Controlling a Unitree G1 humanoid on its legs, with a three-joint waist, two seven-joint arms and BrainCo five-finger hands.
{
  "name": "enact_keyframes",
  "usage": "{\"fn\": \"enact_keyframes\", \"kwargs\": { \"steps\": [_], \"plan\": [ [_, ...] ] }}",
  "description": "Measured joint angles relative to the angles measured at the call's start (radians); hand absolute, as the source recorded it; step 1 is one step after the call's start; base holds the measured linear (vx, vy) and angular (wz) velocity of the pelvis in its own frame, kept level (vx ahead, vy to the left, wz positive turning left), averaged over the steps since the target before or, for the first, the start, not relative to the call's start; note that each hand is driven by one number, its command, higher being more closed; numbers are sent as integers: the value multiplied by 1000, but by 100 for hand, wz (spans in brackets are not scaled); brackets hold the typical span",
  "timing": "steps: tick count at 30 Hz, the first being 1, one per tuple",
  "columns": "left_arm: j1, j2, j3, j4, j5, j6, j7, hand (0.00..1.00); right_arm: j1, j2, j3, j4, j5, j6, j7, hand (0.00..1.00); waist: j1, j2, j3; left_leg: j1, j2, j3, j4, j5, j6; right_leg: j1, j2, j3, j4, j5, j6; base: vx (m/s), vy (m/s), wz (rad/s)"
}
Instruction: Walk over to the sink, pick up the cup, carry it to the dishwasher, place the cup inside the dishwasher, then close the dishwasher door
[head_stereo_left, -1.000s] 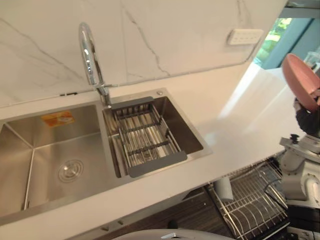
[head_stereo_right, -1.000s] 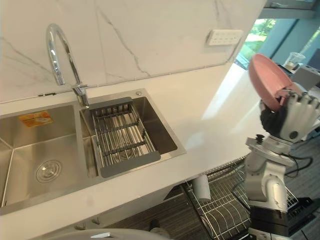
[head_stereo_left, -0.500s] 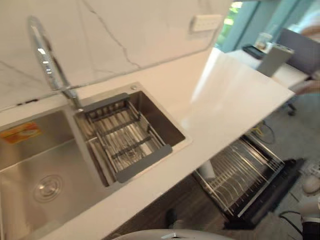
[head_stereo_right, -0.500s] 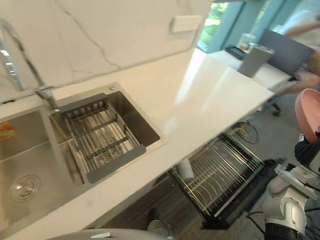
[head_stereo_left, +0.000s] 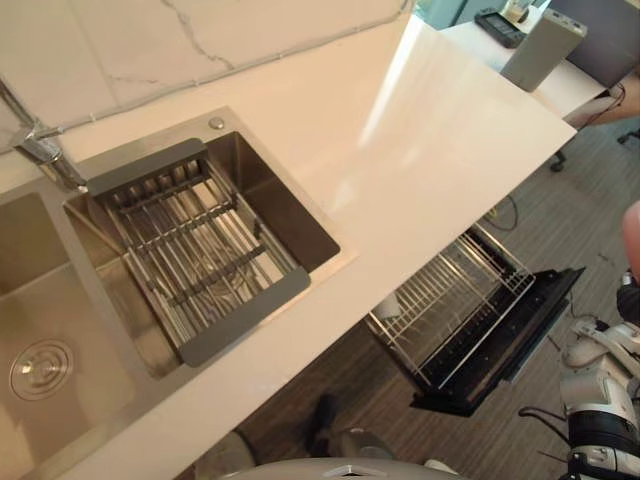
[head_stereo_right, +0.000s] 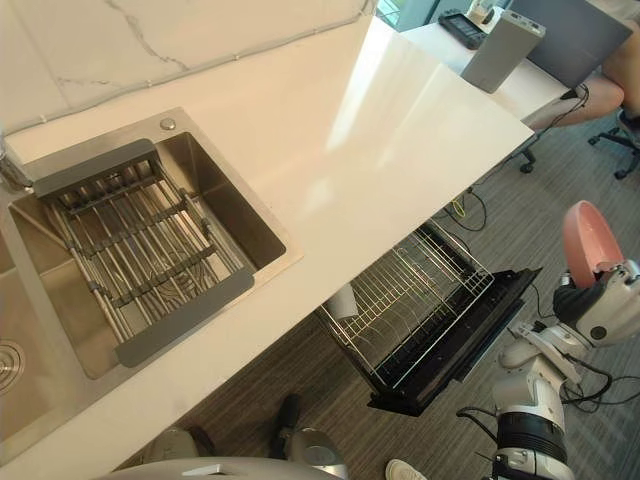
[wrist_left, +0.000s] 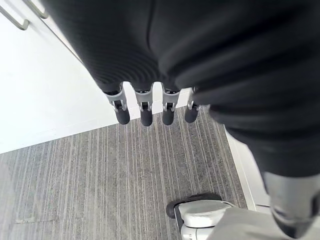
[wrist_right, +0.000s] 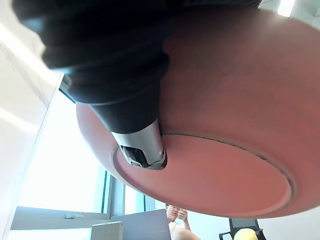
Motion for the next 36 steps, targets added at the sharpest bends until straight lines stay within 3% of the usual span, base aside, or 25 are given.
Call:
{"fn": "enact_keyframes", "kwargs": {
  "steps": [3, 9, 17, 20, 24, 30, 36],
  "plan": [
    [0, -2, -1, -8, 0, -3, -1, 0, 3, 0, 0, -10, -33, -13, 19, 100, -3, 6, 8, 10, -7, -2, -4, 12, -2, 6, -5, 4, 0, 2, -2, -37, 71, -8],
    [0, -24, -12, -43, 1, -6, -11, 0, 33, 34, 14, -79, -70, -18, 86, 100, -6, 47, 55, 9, -40, -34, -37, 32, -4, 4, -28, -2, -7, 12, 8, -104, 125, 9],
    [-2, -33, -40, -45, 16, -6, -30, 0, 30, 124, 97, -80, -105, 29, 118, 100, 12, 73, 124, -31, -76, -55, -107, 67, -10, -46, -49, -35, -7, 12, -1, -115, 71, 7],
    [-6, -33, -52, -38, 42, -8, -34, 0, 7, 120, 129, -79, -105, 68, 118, 100, 15, 87, 153, -63, -104, -67, -127, 85, -4, -86, -68, -36, -7, 53, -19, -57, 75, 4],
    [-49, -31, -69, -34, 53, -8, -60, 0, -123, 58, 184, -69, -91, 113, 120, 100, 13, 117, 204, -104, -149, -112, -175, 144, 39, -146, -86, -32, -1, 89, -20, -7, 59, 0],
    [-108, -28, -112, -38, 63, -7, -105, 0, -315, -43, 279, 62, -44, 137, 142, 100, 19, 140, 245, -147, -205, -168, -242, 190, 56, -213, -118, -26, 0, 112, -17, -25, 102, 5],
    [-146, -26, -158, 2, 79, -9, -137, 0, -483, -121, 372, 180, 15, 158, 152, 100, 33, 197, 275, -202, -254, -168, -284, 217, 74, -293, -153, -6, 0, 147, -10, -9, 110, 0]
  ]
}}
